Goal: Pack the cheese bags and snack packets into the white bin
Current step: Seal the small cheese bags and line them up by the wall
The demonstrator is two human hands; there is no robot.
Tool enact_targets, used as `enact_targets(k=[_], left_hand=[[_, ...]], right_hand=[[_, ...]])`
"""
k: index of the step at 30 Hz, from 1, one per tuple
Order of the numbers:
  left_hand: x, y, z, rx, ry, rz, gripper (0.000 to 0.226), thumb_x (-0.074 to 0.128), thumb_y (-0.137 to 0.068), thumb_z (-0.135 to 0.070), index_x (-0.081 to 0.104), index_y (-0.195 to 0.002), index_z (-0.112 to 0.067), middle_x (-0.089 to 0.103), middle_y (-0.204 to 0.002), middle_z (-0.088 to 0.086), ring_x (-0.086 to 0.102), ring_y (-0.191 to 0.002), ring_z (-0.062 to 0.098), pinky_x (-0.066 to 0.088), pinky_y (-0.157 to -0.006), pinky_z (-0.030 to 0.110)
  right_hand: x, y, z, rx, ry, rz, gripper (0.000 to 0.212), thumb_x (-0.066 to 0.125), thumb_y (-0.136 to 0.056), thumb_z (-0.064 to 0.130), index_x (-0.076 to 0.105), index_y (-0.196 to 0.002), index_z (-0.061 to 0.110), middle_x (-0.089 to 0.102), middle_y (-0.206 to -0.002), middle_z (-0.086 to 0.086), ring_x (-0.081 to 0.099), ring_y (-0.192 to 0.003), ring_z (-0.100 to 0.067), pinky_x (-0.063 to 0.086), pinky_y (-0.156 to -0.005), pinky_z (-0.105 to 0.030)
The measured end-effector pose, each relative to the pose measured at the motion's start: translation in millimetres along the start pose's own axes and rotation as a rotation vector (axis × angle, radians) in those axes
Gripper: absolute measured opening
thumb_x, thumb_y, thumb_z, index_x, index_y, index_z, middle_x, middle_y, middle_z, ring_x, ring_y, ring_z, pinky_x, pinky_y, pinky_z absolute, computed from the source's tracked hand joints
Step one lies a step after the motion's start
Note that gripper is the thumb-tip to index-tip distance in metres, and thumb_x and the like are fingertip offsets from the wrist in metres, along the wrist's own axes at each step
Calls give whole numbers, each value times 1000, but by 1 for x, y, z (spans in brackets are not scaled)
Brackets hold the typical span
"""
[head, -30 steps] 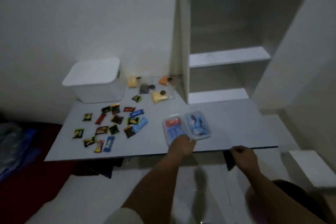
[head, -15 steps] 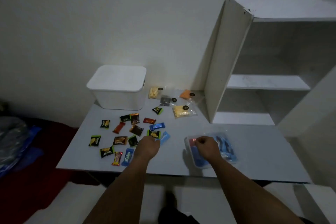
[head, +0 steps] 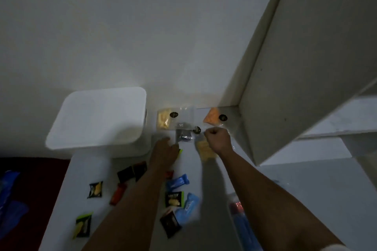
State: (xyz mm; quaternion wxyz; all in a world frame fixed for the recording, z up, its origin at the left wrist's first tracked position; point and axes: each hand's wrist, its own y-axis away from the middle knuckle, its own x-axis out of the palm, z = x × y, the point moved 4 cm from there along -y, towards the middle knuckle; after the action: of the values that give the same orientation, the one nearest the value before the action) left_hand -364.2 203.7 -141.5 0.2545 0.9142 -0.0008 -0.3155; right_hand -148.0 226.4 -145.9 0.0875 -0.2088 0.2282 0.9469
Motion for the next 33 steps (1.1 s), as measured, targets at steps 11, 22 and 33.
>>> enact_targets(k=[11,22,33], left_hand=[[13,-152,-6,-29,-53,-61,69,49,-80,-43,46,-145,-21,49,-148,16,55,-126,37,50,-103,48],[1,-138,-20,-37,-136,-148,55,57,-92,-46,52,-139,-19,52,-137,15,54,-122,38,49,-100,48],[-77,-27,-105,181,341,81,42,66,-93,-43,70,-79,-4,69,-69,8,63,-65,19,56,-66,31]], right_hand=[[62,-132,24,92,5,39,26,61,-95,18,75,-111,4,76,-109,-11,69,-103,-26,53,-89,-28],[62,-123,43,177,-335,45,8,68,-88,-2,72,-85,-9,66,-75,-17,61,-68,-26,52,-60,-34],[18,9,133,-316,-159,29,16,88,-72,27,80,-83,18,78,-82,1,76,-84,-20,63,-82,-40]])
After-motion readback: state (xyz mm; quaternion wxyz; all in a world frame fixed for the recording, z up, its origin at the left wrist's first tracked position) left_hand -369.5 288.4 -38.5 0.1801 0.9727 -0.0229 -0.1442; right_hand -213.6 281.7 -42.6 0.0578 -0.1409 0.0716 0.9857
